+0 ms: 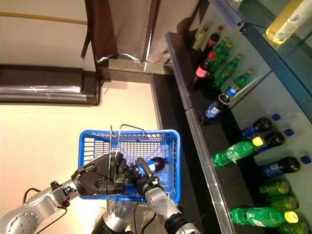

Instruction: Pick up the drink and place into the basket.

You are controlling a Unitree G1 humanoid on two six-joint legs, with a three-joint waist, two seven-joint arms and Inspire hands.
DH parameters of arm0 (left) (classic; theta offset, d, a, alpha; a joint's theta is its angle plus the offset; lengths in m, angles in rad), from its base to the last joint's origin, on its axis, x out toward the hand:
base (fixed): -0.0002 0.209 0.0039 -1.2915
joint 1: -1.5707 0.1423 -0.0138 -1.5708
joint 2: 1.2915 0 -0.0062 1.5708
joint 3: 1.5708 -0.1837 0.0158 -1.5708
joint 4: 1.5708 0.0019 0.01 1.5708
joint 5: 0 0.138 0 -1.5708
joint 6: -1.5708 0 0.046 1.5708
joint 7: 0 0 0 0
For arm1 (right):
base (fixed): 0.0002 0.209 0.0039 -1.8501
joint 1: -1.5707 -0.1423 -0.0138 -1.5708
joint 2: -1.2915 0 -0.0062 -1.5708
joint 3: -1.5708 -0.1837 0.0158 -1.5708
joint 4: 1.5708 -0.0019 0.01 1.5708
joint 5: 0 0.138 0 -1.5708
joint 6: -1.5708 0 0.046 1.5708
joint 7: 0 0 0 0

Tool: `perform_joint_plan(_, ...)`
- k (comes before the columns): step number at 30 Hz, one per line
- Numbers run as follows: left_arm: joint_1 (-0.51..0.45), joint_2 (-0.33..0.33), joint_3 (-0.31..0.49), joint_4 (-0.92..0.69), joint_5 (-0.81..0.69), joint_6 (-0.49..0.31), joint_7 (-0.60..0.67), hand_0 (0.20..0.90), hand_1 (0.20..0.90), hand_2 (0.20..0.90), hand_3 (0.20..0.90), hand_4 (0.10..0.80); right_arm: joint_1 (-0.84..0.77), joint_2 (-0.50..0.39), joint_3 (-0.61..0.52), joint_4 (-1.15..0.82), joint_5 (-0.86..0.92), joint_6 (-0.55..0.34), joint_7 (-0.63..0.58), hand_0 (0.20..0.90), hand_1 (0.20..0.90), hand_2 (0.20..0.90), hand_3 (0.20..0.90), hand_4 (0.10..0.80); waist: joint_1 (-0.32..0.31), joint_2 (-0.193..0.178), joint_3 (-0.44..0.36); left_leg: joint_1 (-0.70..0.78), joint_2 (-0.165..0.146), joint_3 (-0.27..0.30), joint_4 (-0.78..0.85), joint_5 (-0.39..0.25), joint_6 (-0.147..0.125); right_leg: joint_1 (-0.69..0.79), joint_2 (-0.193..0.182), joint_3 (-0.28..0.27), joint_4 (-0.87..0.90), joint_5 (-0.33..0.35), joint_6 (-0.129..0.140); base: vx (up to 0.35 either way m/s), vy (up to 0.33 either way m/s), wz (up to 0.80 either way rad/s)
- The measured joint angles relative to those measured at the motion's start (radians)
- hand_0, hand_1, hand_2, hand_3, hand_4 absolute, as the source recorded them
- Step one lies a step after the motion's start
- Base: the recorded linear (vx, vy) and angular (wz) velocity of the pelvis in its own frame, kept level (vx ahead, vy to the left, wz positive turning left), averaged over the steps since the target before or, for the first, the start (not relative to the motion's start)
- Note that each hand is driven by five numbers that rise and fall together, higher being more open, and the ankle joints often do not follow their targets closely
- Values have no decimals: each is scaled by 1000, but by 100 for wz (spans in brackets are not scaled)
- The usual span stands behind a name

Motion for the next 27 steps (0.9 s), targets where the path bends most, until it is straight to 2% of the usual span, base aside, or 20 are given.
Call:
perform_joint_plan(4, 4, -5, 7, 0, 3, 7, 1, 300, 300, 300, 200, 100, 23, -7, -4, -21, -28, -4, 2, 900, 900, 900, 900, 800, -7, -9, -6, 10, 2, 0, 2, -6, -1, 17, 10, 2, -17, 4, 0, 58, -3, -1)
perform_joint_plan(11, 76, -18, 102, 2, 20, 40, 23, 300, 300, 300, 200, 100, 152, -28, 37, -250, -190, -27, 3, 900, 900, 900, 900, 800, -23, -47, -30, 17, 11, 3, 3, -14, -11, 29, 20, 3, -37, 4, 0, 3, -20, -2)
perform_joint_plan(17, 150, -24, 177, 12, 23, 41, 53, 300, 300, 300, 200, 100, 242, -79, 85, -509, -348, -36, 0, 900, 900, 900, 900, 800, -38, -68, -44, 18, 42, 34, 2, -20, -20, 27, 43, 27, -59, 18, -4, -23, -55, -11)
perform_joint_plan(22, 229, -47, 269, 34, 53, 22, 57, 300, 300, 300, 200, 100, 333, -164, 77, -759, -483, 39, 3, 900, 900, 900, 900, 800, -64, -93, -62, 16, 65, 80, 1, -23, -17, 22, 47, 38, -63, 21, -7, -23, -25, -7)
perform_joint_plan(27, 280, -83, 326, 88, 91, -20, 60, 300, 300, 300, 200, 100, 405, -206, 75, -844, -559, 144, 78, 900, 900, 900, 900, 800, -80, -97, -65, 17, 82, 118, 0, -23, -17, 12, 47, 63, -63, 29, -8, -28, -29, -13)
